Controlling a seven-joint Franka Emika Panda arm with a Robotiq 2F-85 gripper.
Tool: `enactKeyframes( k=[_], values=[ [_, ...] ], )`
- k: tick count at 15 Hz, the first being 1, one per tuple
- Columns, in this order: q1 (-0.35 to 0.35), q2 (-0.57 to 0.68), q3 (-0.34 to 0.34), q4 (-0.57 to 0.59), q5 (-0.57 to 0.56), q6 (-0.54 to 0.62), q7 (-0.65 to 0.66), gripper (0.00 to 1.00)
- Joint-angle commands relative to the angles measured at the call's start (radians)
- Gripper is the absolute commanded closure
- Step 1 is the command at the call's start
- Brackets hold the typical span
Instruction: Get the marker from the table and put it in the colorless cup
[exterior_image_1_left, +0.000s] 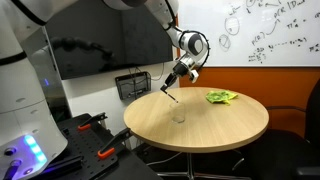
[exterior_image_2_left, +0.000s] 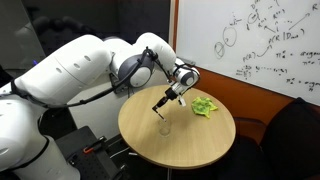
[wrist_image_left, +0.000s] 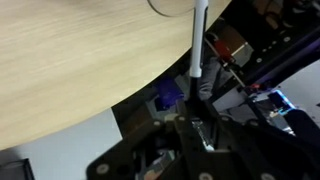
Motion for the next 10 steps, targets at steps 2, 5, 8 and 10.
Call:
enactKeyframes(
  k=[2, 5, 8, 10],
  values=[
    [0.000, 0.081, -0.024, 0.099, 0.064, -0.025, -0.068, 0.95],
    [0.004, 0.119, -0.043, 0.139, 0.079, -0.037, -0.048, 0.95],
    [0.018, 0.126, -0.065, 0.153, 0.066, -0.021, -0.010, 0.55],
    [0.038, 0.114, -0.084, 0.149, 0.046, 0.004, 0.021, 0.39]
  ],
)
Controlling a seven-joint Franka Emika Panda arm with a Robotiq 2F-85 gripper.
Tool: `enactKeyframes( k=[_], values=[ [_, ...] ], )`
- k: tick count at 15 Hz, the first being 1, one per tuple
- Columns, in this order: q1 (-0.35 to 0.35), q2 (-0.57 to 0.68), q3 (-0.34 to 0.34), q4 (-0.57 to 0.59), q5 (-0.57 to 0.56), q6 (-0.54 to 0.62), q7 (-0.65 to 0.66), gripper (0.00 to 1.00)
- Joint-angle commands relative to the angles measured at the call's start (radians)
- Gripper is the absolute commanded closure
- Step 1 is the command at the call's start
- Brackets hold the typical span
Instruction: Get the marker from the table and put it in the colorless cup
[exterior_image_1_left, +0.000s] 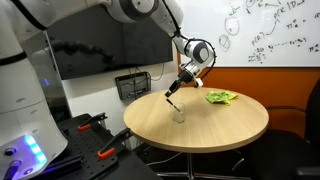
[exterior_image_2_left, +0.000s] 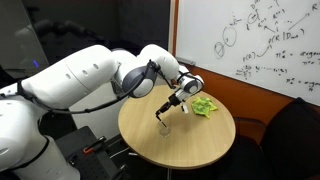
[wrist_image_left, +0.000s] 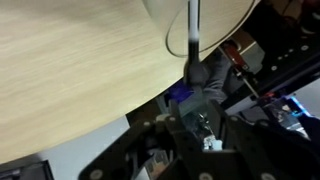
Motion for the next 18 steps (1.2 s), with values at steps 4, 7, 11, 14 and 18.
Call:
enactKeyframes(
  k=[4, 7, 11, 14, 18],
  values=[
    [0.090, -0.051, -0.049, -0.013, -0.080, 0.083, 0.164, 0.08],
    [0.135, -0.098, -0.058, -0.062, -0.121, 0.196, 0.251, 0.00],
    [0.184, -0.191, -0.078, -0.177, -0.142, 0.394, 0.404, 0.00],
    [0.211, -0.278, -0.089, -0.298, -0.162, 0.529, 0.542, 0.00],
    [0.247, -0.426, -0.097, -0.495, -0.196, 0.661, 0.761, 0.00]
  ],
)
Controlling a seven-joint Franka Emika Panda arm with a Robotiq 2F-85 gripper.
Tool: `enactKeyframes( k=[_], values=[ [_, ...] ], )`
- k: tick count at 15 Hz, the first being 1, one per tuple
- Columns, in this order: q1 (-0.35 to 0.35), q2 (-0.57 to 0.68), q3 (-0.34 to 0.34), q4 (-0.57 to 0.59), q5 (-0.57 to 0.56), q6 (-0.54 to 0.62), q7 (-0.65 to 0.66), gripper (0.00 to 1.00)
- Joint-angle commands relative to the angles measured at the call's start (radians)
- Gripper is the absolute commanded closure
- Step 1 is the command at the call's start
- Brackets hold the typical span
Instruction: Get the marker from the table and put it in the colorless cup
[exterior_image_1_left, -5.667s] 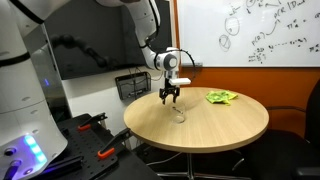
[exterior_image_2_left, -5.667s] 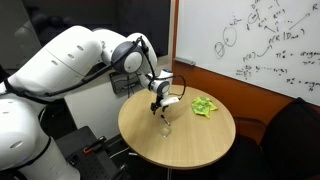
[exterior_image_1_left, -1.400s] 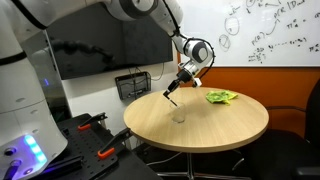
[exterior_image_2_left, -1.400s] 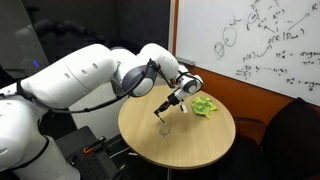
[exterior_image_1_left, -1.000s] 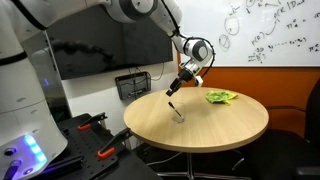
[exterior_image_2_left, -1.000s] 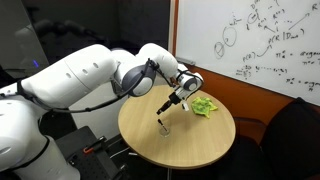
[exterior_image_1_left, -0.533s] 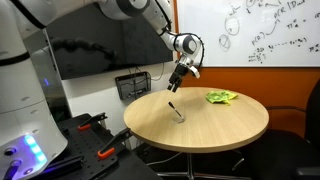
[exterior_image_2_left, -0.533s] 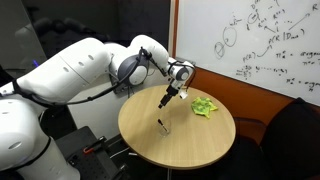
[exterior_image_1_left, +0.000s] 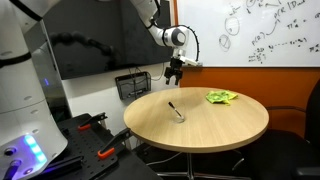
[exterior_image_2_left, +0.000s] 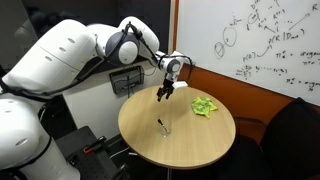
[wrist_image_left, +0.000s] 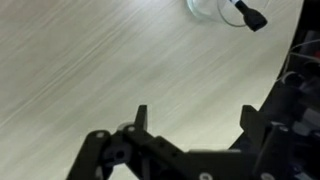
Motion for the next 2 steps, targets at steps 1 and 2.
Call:
enactKeyframes(
  k=[1, 2],
  values=[
    [0.039, -0.174, -0.028, -0.245, -0.051, 0.143, 0.199, 0.00],
    [0.049, -0.206, -0.032, -0.286, -0.074, 0.164, 0.255, 0.00]
  ],
)
